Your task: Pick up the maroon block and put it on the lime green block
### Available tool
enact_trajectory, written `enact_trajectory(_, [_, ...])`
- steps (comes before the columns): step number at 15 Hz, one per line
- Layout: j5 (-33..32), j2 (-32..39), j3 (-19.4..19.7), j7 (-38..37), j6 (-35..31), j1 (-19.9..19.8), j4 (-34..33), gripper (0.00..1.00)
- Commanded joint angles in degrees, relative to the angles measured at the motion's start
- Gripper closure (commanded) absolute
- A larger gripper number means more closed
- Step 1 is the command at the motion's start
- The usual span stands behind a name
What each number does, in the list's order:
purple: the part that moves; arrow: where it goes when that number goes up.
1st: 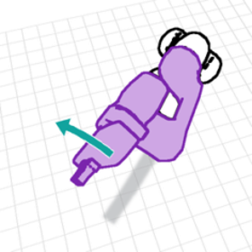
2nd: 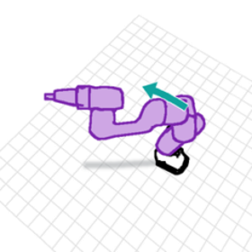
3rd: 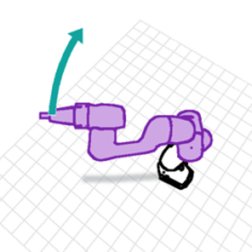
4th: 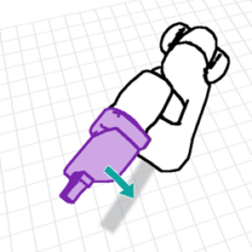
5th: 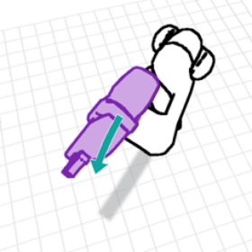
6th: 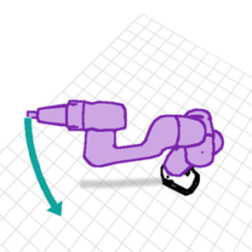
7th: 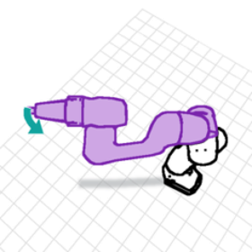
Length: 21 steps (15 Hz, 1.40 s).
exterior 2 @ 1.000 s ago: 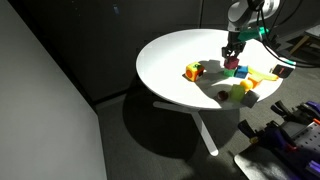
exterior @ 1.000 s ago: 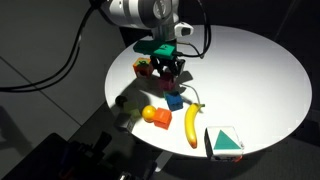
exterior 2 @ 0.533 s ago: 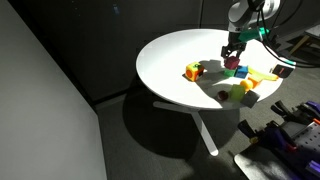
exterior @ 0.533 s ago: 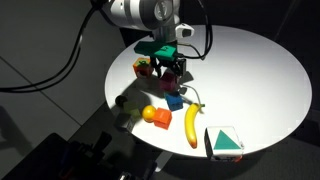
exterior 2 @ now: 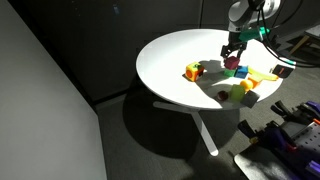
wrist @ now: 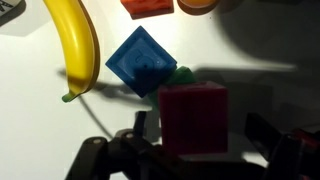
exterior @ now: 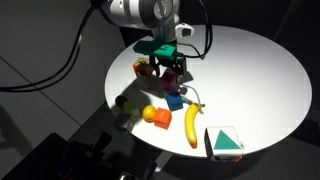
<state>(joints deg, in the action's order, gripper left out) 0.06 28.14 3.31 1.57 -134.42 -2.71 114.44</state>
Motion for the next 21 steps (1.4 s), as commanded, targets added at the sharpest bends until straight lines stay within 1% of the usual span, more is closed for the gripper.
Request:
enact_trajectory(1, [-0.35,-3.14,-0.22,-0.14,1.1,-0.22,1.99,0.0])
enact_trajectory(6, [-1.44,-5.82,0.31,-1.56,0.74,0.5,3.78,0.0])
enact_trajectory(13, [-0.49,-10.3,-1.25,0.63,0.05,0.58,6.49,0.0])
enact_trajectory(17, [-0.63,-13.88,-2.45,0.67,1.51,1.25,8.45,0.0])
enact_trajectory(21, [0.25,-17.25,-3.51,0.89,5.54,1.99,9.78,0.0])
